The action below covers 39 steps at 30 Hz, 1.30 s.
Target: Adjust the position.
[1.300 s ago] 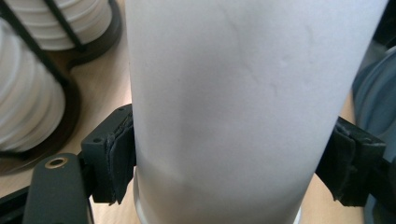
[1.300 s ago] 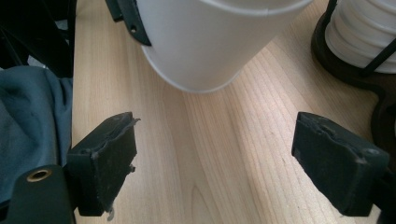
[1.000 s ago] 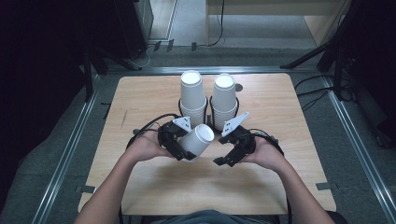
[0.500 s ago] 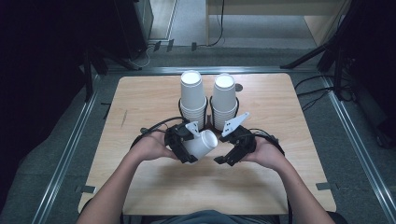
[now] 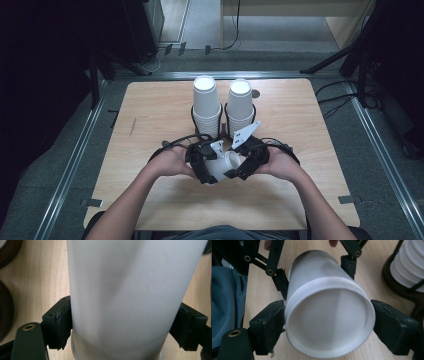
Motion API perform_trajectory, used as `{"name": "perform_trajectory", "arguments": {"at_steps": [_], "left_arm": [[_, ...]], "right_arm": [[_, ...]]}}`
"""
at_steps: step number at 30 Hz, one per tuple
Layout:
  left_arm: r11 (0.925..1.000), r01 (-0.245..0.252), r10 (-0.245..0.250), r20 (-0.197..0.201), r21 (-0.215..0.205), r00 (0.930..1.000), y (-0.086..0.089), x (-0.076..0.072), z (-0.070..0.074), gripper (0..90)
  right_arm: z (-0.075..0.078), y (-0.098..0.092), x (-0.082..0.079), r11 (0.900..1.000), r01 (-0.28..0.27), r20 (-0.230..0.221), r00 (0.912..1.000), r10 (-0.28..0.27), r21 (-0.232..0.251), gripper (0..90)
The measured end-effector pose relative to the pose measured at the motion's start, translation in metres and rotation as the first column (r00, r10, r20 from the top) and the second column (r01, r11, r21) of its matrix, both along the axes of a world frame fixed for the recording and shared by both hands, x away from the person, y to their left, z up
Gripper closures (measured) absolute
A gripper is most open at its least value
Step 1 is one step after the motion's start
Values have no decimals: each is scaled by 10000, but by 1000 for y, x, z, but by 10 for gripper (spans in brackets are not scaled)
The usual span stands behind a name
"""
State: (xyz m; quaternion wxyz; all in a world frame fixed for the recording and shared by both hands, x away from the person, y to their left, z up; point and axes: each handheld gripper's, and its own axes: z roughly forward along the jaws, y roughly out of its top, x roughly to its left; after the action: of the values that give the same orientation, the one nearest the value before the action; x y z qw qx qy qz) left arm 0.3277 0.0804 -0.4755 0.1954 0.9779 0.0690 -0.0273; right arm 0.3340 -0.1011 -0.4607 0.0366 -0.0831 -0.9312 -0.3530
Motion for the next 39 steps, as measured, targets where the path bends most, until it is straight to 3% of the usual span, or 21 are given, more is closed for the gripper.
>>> {"name": "perform_trajectory", "arguments": {"at_steps": [5,8,13,16,18,22,25,29,30,35,39], "left_arm": [[9997,235,-235,11,-17,9997,0,-1,-1,164],[9995,294,-295,-55,-84,9996,1,-1,-1,152],[9990,65,-75,-210,-450,9998,4,-2,2,128],[9958,-166,162,-50,-905,9999,7,-1,6,17],[9928,-330,353,179,-1148,9992,10,0,8,0],[9804,-710,777,300,-1835,9965,19,3,11,0],[9648,-961,1008,67,-2448,9949,28,6,14,0],[9525,-1148,1241,152,-2821,9922,36,6,17,0],[9462,-1243,1339,118,-2988,9909,39,7,18,0],[9283,-1431,1444,-217,-3431,9893,45,8,18,0],[9086,-1454,1389,-450,-3915,9893,48,9,16,0]], "right_arm": [[-1,4,-1,9994,-350,-180,9992,349,-50,244],[-1,4,-1,9991,-323,-456,9985,311,-264,251],[1,2,0,9994,-331,-579,9978,326,-80,251],[3,0,0,9996,-268,-416,9988,263,-109,251],[4,-3,1,9998,-178,-343,9993,177,-29,251],[6,-9,2,10000,20,-381,9993,-18,47,250],[7,-14,2,9998,155,-324,9994,-150,158,250],[8,-21,3,9991,347,-360,9988,-337,256,249],[8,-23,3,9989,382,-383,9986,-372,255,250],[9,-31,4,9968,637,-466,9970,-615,474,249],[15,-37,4,9934,719,-537,9963,-673,890,249]]}}
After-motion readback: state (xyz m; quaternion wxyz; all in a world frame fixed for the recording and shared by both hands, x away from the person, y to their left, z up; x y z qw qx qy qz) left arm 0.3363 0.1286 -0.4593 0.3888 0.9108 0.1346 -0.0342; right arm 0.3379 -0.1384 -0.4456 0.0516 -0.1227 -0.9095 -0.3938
